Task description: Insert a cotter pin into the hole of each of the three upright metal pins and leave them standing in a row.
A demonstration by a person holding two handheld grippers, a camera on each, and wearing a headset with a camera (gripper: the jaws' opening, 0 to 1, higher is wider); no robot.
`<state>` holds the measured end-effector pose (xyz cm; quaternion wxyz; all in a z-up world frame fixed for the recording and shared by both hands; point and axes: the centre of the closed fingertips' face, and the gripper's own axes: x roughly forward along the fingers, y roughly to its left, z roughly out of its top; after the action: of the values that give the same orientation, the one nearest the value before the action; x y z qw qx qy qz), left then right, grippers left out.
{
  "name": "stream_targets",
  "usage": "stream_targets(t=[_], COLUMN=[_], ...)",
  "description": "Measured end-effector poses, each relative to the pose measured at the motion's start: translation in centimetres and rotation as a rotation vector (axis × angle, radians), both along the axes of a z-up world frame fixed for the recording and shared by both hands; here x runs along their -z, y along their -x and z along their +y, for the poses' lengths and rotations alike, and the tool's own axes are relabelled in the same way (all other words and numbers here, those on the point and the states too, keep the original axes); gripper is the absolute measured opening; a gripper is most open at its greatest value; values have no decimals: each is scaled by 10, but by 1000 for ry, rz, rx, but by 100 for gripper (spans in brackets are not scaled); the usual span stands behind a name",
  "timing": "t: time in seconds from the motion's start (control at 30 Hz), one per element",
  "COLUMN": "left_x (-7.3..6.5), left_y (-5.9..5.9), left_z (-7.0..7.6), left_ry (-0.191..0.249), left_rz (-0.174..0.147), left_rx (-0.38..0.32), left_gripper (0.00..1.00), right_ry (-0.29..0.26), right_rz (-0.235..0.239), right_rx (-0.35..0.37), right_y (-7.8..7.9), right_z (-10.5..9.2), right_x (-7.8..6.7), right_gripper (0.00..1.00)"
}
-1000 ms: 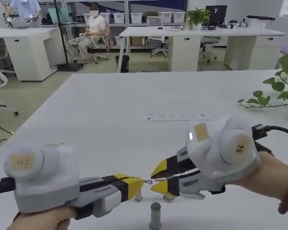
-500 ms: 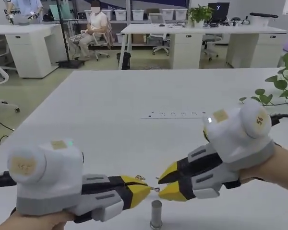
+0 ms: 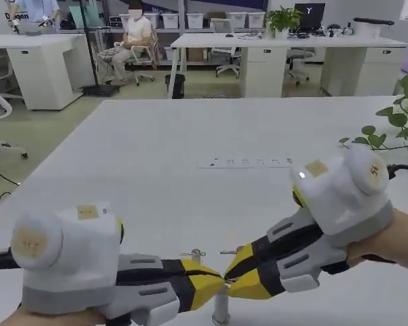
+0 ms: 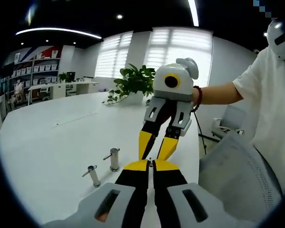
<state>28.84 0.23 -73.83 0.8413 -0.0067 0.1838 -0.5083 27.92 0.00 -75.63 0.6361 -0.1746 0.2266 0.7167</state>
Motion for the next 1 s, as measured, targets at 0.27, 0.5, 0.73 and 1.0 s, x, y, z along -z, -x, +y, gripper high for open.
stream_targets(t=[0.27,0.5,0.73,1.0], left_x=[-3,-4,2,12], left_y=[7,10,11,6], left_z=[-5,-6,-7,-3], left_ry=[24,31,29,-21], left_rz=[-2,-3,29,4], left_rx=[33,48,30,-17], left_gripper=[0,0,2,6], right_ry=[-25,-31,18,48], right_rz=[21,22,-30,-65], right_rx=[-35,-63,-99,-92], right_y=[8,14,18,12], right_z=[0,-1,-2,-4], right_x=[-1,-2,3,3], right_gripper=[9,5,3,3])
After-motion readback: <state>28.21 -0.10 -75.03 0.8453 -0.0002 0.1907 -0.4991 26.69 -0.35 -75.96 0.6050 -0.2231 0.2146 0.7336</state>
